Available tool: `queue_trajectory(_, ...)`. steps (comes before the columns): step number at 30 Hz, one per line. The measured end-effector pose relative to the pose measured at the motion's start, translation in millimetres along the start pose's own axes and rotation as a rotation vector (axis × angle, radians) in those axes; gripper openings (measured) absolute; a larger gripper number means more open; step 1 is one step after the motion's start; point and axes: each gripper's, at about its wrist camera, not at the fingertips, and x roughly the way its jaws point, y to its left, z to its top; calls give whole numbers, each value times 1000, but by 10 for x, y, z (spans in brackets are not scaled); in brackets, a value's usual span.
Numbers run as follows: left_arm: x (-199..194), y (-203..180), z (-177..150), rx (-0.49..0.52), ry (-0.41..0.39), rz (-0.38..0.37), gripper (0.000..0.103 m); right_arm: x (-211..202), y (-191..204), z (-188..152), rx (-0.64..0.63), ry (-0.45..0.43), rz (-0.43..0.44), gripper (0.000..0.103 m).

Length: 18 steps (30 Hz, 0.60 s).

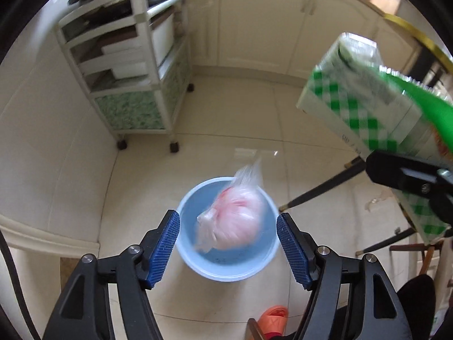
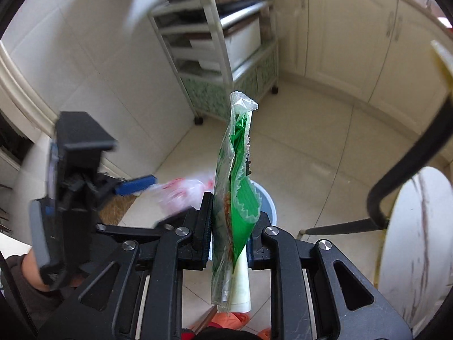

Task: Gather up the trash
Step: 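Carry both items to the blue bin and open both tools to drop them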

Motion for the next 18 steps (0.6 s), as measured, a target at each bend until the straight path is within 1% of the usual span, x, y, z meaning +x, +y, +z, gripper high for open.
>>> queue_trajectory(1,26,53,-2,-19,-1,15,67,76,-6,4,3,9,5,18)
queue_trajectory(3,75,130,27,-48,-7,9,69,217,-17,30,7,26,26,18)
queue_trajectory(4,115,231,99,-65,-7,18,69,268,-20,49,10,27,38,18)
queue_trajectory(5,116,270,91,-80,-9,35,69,311,-24,45,12,32,52,18)
queue_trajectory(7,80,341,90,-101,-21,45,69,396,-1,55,18,38,84,19)
queue_trajectory(9,-18,412,55,-130,-43,60,69,457,30,82,20,42,110,23)
queue_trajectory(10,-93,435,17,-139,-55,65,69,477,37,104,23,45,114,30)
queue_trajectory(11,-174,448,-10,-151,-73,73,71,483,46,114,31,49,118,43)
queue_trajectory(12,-278,473,-39,-160,-83,87,72,475,55,126,41,53,119,74)
queue_trajectory(13,-348,467,-52,-161,-97,105,73,443,73,141,47,38,118,89)
queue_trajectory(14,-479,439,-107,-161,-113,112,73,364,95,150,45,1,115,88)
queue_trajectory(16,-687,380,-180,-158,-146,119,74,202,143,182,39,-38,117,86)
queue_trajectory(18,-887,285,-203,-156,-188,120,74,-38,209,206,29,-80,82,87)
